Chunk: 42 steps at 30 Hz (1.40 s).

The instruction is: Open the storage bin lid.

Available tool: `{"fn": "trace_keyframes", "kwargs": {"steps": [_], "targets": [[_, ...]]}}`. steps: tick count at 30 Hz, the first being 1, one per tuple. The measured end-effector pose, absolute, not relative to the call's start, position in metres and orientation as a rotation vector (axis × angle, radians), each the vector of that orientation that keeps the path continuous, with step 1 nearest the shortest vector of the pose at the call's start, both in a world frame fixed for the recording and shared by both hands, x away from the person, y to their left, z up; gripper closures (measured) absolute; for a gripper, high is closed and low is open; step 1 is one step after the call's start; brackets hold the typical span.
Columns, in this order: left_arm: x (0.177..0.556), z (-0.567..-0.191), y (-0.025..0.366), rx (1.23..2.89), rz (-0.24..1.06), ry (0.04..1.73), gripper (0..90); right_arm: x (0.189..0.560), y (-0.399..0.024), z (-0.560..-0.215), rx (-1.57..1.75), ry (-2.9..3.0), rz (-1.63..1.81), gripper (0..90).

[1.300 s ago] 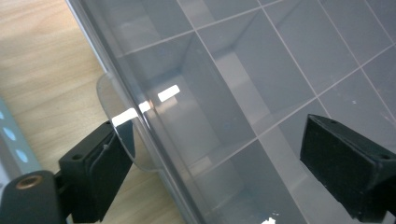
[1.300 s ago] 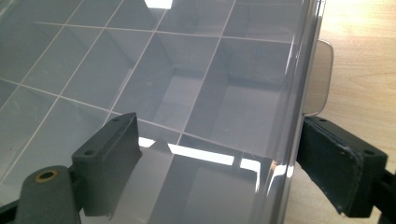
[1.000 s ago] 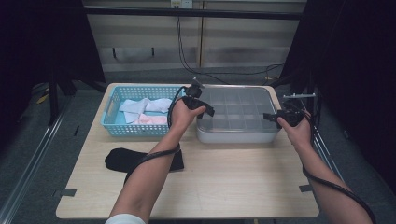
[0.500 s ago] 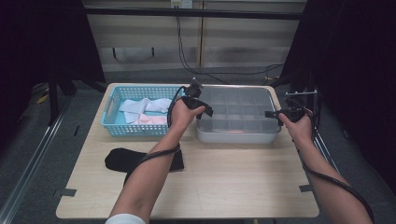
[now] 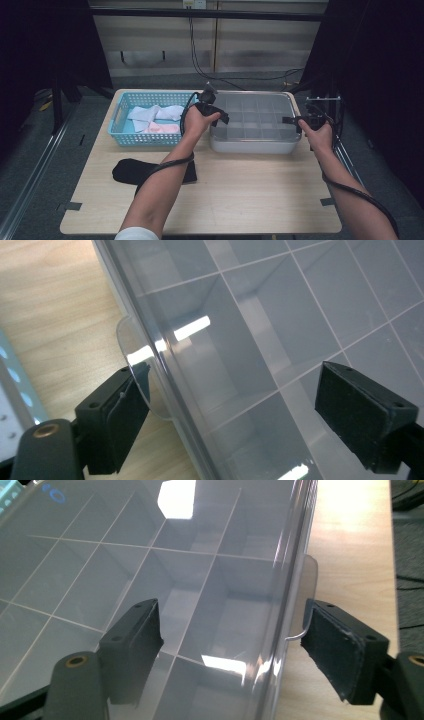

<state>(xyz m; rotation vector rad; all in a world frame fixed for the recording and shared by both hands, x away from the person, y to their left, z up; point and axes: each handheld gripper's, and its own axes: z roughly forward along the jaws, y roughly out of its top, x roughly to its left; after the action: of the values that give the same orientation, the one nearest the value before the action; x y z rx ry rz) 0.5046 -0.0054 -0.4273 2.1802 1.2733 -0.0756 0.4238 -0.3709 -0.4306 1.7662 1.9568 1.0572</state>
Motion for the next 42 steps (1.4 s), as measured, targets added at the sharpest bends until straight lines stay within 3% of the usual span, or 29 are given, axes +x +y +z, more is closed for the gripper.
{"fn": "trace_keyframes", "kwargs": {"steps": [6,16,29,42], "targets": [[0.502,-0.421,-0.006,2.19,-0.059,1.264,17.0,0.42,-0.372,-0.422,1.745,1.957,1.038,27.9],[0.496,-0.401,-0.003,2.18,-0.029,1.261,22.5,0.411,-0.377,-0.406,1.777,1.889,1.064,43.7],[0.484,-0.37,0.011,2.172,0.033,1.309,50.6,0.395,-0.382,-0.388,1.827,1.828,1.124,59.5],[0.473,-0.361,0.029,2.169,-0.024,1.354,57.9,0.386,-0.372,-0.383,1.837,1.854,1.119,66.0]]}}
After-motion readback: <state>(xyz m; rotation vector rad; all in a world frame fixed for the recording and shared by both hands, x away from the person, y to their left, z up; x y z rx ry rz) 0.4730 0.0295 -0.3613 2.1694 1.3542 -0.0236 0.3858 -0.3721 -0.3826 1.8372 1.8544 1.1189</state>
